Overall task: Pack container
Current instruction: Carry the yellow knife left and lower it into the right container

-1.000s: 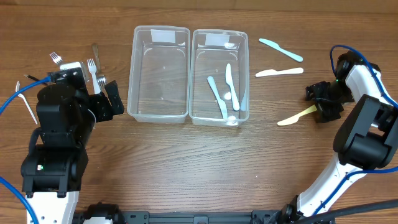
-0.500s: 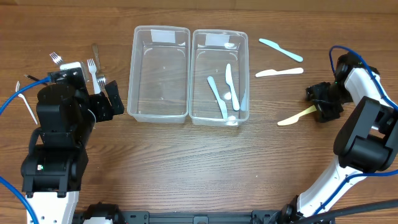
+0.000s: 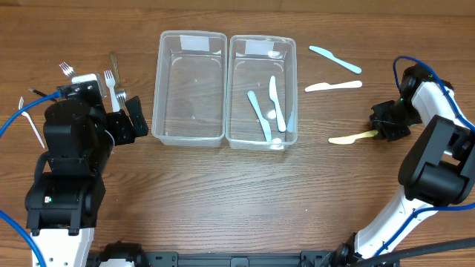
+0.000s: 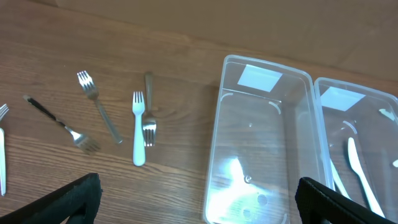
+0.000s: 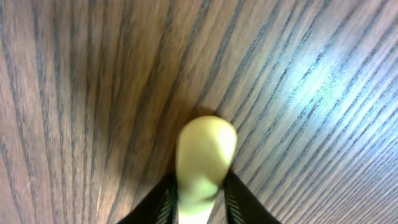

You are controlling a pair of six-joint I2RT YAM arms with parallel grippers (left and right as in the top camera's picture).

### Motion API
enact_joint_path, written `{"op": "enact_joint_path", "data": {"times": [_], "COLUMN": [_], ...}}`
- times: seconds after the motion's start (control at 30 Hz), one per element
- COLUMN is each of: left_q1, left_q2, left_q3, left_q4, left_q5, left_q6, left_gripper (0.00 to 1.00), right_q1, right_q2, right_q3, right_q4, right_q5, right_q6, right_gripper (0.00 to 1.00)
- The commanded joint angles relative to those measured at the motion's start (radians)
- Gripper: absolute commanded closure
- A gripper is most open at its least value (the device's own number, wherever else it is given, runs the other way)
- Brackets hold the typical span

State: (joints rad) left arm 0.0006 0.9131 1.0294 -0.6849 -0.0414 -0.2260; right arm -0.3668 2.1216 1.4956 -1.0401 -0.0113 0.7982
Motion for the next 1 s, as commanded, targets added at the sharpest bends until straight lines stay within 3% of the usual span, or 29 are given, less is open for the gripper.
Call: {"op": "enact_joint_path", "data": {"times": [0.0, 0.3, 0.5, 0.6, 0.97], "left_q1": [0.006, 0.006, 0.006, 0.006, 0.006], "left_q2": [0.001, 0.001, 0.001, 0.002, 0.002], "left_q3": [0.024, 0.023, 0.023, 0.023, 0.023], "left_q4": [0.008, 0.008, 0.009, 0.009, 0.009], "left_q5": [0.010, 0.010, 0.009, 0.009, 0.009], "left_q6": [0.020, 0.020, 0.020, 0.020, 0.021], "left_gripper": [0.00, 0.00, 0.00, 0.00, 0.00], "right_q1": [0.000, 0.002, 0.012, 0.016, 0.126], "right_q2": [0.035, 0.035, 0.035, 0.031, -0.067], "right_q3": [-0.036, -0.036, -0.005, 0.064, 0.466], "right_q4": [0.026, 0.042, 0.026, -0.016, -0.272], "right_q5": [-0.035, -0.035, -0.029, 0.004, 0.017], "right_q6": [-0.003, -0.012, -0.058, -0.090, -0.300], "right_gripper": [0.76, 0.78, 0.89, 0.96, 0.96]}}
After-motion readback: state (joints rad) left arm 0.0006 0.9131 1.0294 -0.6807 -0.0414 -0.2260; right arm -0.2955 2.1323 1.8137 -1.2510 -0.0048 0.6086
